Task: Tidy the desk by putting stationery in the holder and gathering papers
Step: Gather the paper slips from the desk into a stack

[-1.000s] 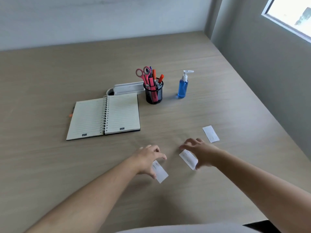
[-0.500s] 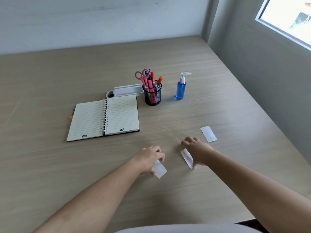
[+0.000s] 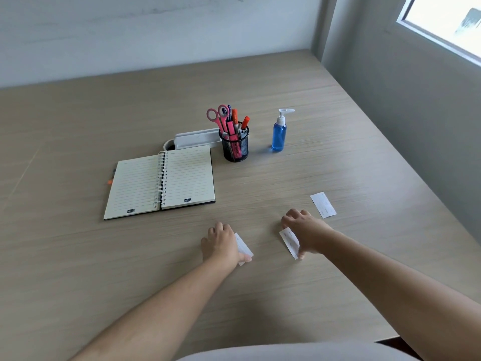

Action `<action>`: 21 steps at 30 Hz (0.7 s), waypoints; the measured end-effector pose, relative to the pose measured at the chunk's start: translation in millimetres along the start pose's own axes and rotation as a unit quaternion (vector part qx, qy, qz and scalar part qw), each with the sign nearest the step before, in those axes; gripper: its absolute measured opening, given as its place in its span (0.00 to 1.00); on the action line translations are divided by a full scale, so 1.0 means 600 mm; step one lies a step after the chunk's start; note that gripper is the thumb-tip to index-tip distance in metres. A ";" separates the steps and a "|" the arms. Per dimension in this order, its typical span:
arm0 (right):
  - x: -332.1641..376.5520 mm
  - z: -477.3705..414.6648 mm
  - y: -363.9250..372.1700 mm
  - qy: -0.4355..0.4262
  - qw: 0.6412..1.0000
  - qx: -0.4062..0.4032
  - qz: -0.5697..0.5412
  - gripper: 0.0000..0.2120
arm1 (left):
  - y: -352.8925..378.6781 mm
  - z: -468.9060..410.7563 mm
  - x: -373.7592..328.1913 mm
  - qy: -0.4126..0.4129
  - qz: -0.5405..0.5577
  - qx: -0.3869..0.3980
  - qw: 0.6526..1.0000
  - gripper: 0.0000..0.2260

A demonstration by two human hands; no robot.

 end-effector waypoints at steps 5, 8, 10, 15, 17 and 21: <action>-0.001 -0.003 0.003 0.003 1.000 0.003 0.001 0.41 | -0.003 -0.012 0.009 -0.028 0.065 0.054 0.996 0.37; -0.007 -0.002 0.007 0.002 1.000 -0.009 -0.027 0.33 | -0.004 -0.016 0.020 -0.008 0.165 0.077 0.983 0.23; -0.016 -0.002 0.007 0.012 0.995 -0.031 -0.089 0.22 | -0.007 -0.018 0.026 0.007 0.251 0.066 0.966 0.10; -0.035 0.007 -0.009 0.117 0.881 -0.042 -0.457 0.08 | -0.031 -0.023 0.021 -0.037 0.538 0.080 0.838 0.09; -0.034 0.015 -0.016 0.120 0.802 -0.044 -0.584 0.09 | -0.042 -0.021 0.009 -0.058 0.617 0.100 0.778 0.09; -0.015 0.019 -0.028 0.094 0.719 -0.027 -0.688 0.04 | -0.057 -0.017 -0.026 -0.037 0.681 0.162 0.713 0.06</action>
Point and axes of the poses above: each hand's wrist, its own z-axis away from the middle knuckle, its own y-axis out of the palm, x = y × z, the point moved 2 cm from there along -z, towards the middle knuckle, and after that the axes turned 1 degree about y, right-handed, at the moved point
